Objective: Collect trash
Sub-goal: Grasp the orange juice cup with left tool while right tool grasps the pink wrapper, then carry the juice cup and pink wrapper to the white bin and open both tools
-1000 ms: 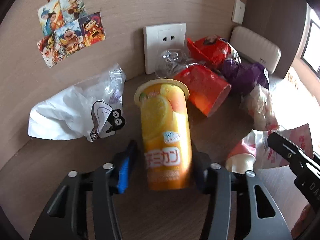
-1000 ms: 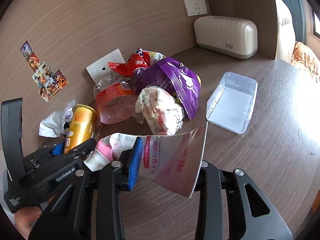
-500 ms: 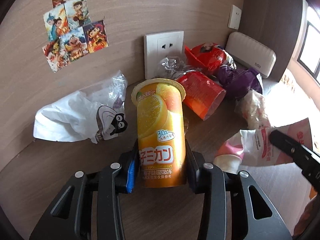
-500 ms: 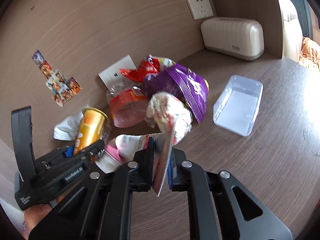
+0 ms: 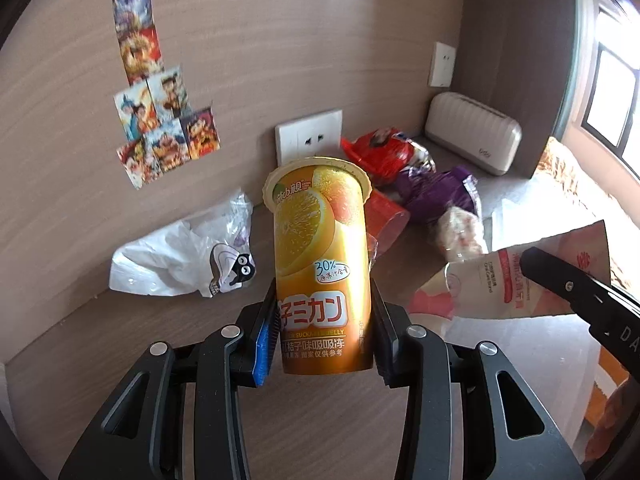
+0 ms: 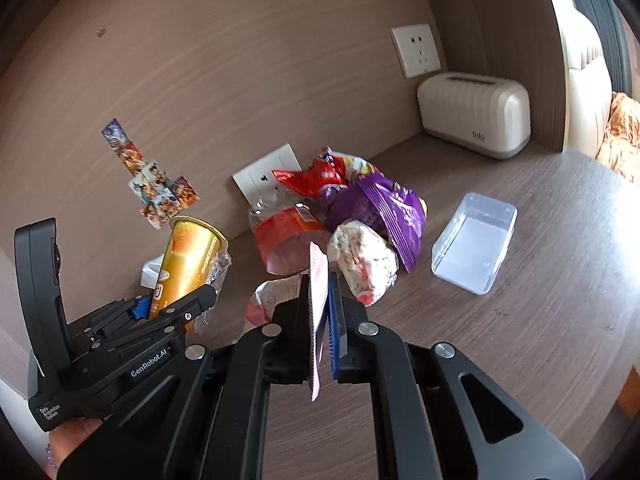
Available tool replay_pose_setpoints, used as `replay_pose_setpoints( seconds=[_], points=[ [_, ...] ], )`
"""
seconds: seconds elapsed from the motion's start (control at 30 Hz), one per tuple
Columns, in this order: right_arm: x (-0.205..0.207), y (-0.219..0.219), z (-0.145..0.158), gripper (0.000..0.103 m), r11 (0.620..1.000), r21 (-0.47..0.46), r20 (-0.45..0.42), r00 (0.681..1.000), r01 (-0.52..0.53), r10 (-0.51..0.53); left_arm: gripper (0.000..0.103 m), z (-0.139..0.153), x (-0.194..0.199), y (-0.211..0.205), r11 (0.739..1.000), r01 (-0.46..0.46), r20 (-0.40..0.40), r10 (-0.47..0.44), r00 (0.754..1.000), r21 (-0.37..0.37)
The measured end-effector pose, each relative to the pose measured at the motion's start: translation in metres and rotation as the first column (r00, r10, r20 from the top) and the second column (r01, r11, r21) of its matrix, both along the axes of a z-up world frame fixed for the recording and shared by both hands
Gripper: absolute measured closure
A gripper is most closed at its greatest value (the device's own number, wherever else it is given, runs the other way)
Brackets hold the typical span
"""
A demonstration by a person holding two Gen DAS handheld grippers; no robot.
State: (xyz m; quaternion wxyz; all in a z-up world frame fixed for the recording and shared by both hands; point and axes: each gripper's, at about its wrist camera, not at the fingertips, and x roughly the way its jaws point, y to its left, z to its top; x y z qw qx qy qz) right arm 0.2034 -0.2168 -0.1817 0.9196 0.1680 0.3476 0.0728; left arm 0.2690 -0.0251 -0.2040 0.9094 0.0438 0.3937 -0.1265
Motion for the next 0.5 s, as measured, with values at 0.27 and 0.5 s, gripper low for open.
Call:
replay_pose_setpoints(
  seconds=[0.27, 0.5],
  points=[
    [-0.028, 0.0, 0.032, 0.095, 0.999, -0.031, 0.062, 0.998, 0.027, -0.025, 0.063, 0.026, -0.025, -0.006, 1.0, 0.024, 0.034, -0.023, 0.999, -0.008],
    [-0.064, -0.004, 0.046, 0.095, 0.995, -0.064, 0.09, 0.994, 0.074, -0.069, 0.063, 0.041, -0.06, -0.014, 0.997, 0.081, 0.064, -0.08, 0.995, -0.016]
  ],
)
